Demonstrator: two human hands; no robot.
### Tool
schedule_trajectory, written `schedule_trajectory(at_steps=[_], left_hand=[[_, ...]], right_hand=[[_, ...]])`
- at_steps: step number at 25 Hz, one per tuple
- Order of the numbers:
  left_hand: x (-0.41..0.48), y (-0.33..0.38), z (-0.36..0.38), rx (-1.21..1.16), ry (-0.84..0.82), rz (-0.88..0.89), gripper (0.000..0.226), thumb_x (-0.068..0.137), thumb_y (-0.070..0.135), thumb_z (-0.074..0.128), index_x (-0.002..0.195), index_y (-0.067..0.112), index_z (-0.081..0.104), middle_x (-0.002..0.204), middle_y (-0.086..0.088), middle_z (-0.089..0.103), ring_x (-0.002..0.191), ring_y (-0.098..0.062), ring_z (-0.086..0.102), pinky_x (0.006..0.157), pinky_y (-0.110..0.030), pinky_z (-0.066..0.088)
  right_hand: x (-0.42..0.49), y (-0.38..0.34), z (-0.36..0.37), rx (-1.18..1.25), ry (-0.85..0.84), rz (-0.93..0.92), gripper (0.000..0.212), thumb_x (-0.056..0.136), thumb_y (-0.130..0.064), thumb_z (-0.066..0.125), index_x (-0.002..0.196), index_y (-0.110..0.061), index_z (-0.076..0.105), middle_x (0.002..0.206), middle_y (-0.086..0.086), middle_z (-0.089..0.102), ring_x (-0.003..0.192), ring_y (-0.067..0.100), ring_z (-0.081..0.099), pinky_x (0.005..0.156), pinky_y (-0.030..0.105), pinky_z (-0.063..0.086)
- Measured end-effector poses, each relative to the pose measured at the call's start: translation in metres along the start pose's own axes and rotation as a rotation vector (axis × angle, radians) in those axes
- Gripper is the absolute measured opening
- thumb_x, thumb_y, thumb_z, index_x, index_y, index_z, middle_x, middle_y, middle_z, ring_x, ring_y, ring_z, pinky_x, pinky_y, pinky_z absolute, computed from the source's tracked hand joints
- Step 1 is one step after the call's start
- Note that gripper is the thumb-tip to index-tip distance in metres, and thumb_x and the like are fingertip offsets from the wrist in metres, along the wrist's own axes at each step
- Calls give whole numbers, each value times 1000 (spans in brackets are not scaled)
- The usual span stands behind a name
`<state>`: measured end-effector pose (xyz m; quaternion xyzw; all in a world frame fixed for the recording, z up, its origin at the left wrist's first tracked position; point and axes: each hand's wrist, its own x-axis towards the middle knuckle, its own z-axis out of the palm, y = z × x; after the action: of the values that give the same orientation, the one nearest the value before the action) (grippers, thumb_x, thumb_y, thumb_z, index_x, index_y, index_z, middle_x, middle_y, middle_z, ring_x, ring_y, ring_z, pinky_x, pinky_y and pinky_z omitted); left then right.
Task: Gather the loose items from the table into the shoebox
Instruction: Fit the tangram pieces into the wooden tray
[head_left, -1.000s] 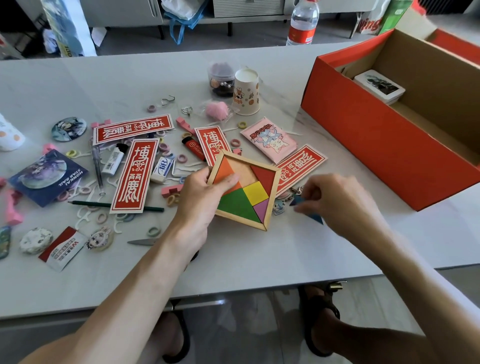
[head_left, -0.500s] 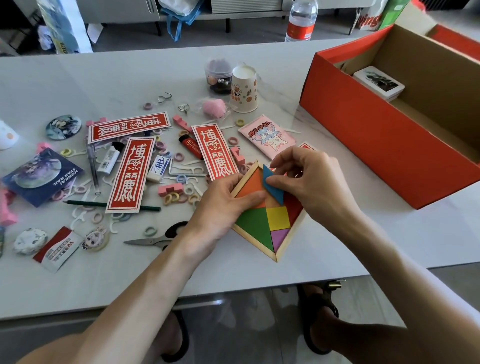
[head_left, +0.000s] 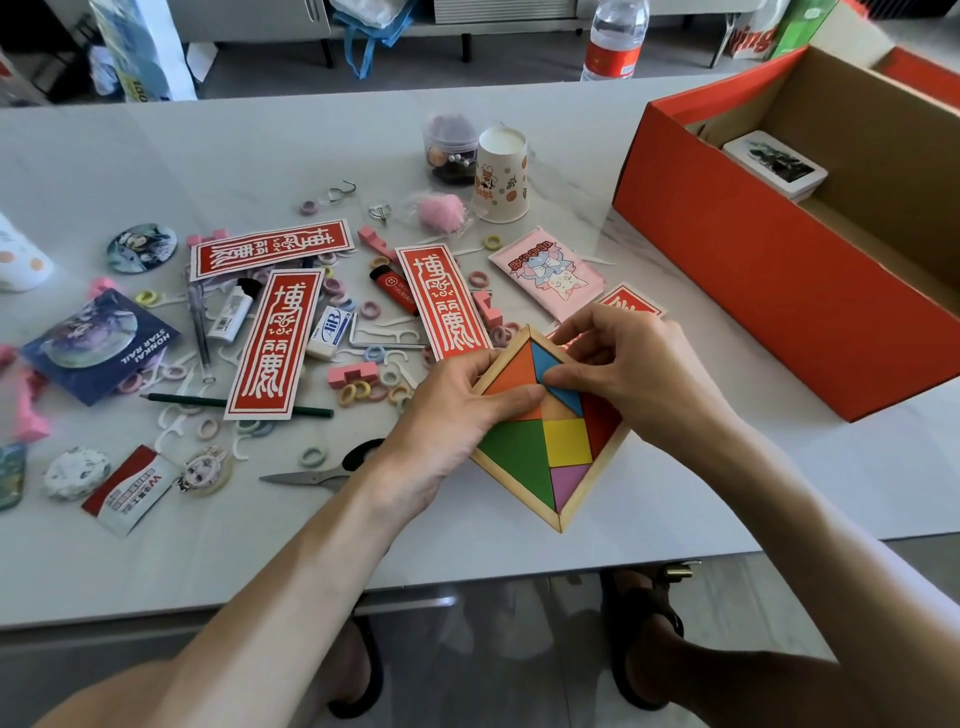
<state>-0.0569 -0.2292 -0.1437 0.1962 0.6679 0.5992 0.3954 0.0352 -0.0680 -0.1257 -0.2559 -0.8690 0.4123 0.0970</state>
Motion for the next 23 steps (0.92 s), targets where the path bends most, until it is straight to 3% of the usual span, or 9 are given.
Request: schedule_trajectory(at_steps=[6,8,10,12,17,20,23], left_hand=[[1,1,-6,-6,86,-9,12,86,21,74,98,20,73,91,5,78,82,-11,74,62,-13,52],[3,2,-13,-44,188,4,11,87,18,72,98,19,74,91,5,78,82,-10,74,62,-13,52],[6,3,-20,-84,275,24,9,88,14,70,95,19,74,90,5,78,80,-8,73,62,-13,51],[6,4,-23,-104,308,27,9,88,14,69,93,19,74,90,6,78,80,-7,73,62,-13,51],[5,3,-23,-104,316,24,8,88,15,70,93,19,75,90,6,78,80,-7,73,62,-13,52],[6,4,-23,-96,314,20,9,88,16,70,95,19,75,92,5,78,83,-9,73,63,-14,52],[6,4,-22,-82,314,12,9,89,18,70,96,20,75,92,6,78,83,-8,73,63,-14,52]], right_hand=[[3,7,-3,9,163,-8,6,87,-26,70,82,-24,67,79,-9,65,65,-9,57,46,6,41],[4,19,-12,-167,153,18,9,85,-24,72,80,-26,66,81,-6,66,68,1,59,53,14,43],[2,31,-14,-445,30,55,16,78,-30,79,82,-27,63,86,-3,66,75,15,58,62,28,46],[-1,38,-8,-586,-15,64,24,74,-34,81,84,-25,61,90,-2,65,79,22,57,63,33,47],[-3,43,-5,-591,43,-12,42,68,-29,85,86,-24,48,95,1,60,80,28,56,61,36,45],[-5,44,-7,-561,7,-63,33,62,-13,86,76,-20,56,83,-5,53,74,23,52,56,28,36],[-9,44,-7,-604,-68,-77,25,66,-11,84,77,-20,64,73,-8,54,70,18,51,52,24,33]])
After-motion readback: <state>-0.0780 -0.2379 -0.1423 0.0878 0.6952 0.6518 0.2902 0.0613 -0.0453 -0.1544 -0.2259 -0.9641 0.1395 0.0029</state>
